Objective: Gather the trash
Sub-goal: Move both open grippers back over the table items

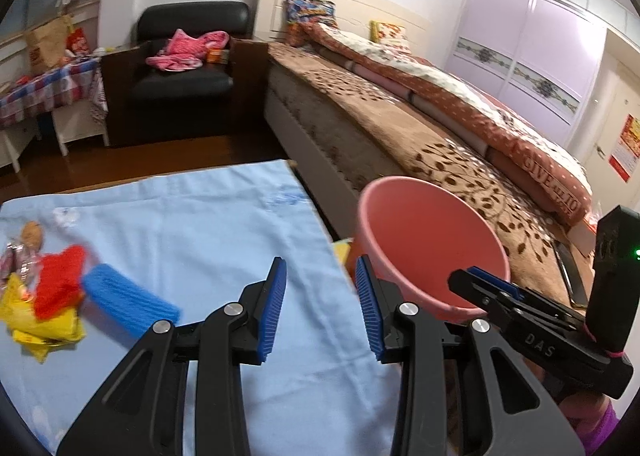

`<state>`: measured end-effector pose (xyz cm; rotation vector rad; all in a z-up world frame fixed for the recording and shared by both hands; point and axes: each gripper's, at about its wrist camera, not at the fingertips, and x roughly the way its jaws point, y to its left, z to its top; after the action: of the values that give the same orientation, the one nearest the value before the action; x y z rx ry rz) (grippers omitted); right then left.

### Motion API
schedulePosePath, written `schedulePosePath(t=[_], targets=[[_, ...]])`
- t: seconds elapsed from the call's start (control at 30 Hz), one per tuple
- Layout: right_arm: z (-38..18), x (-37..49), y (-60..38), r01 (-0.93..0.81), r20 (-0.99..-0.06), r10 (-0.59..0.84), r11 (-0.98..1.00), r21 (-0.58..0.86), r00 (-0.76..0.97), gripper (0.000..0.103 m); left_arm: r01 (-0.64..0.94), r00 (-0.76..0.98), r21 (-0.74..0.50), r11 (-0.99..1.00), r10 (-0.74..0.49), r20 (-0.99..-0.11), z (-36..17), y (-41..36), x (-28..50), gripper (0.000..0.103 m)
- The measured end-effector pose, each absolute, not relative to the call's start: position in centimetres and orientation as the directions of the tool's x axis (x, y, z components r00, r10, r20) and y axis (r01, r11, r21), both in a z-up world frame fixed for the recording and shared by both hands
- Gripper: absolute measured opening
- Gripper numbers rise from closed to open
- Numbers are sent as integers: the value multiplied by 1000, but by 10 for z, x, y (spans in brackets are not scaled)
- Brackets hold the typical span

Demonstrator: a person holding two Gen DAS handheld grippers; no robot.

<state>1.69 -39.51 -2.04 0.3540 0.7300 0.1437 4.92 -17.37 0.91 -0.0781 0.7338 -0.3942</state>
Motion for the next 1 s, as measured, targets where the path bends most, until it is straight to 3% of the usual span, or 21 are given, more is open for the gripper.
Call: schedulePosePath(t=[0.73, 1.0], targets=[[-18, 24, -309, -205, -645, 361, 930, 305, 674, 36, -107, 741, -233, 966, -79, -667, -1, 14, 72, 36], [-23, 29, -289, -228, -663, 370, 928, 295, 650, 37, -164, 672, -277, 947, -98, -734, -36, 36, 88, 36]])
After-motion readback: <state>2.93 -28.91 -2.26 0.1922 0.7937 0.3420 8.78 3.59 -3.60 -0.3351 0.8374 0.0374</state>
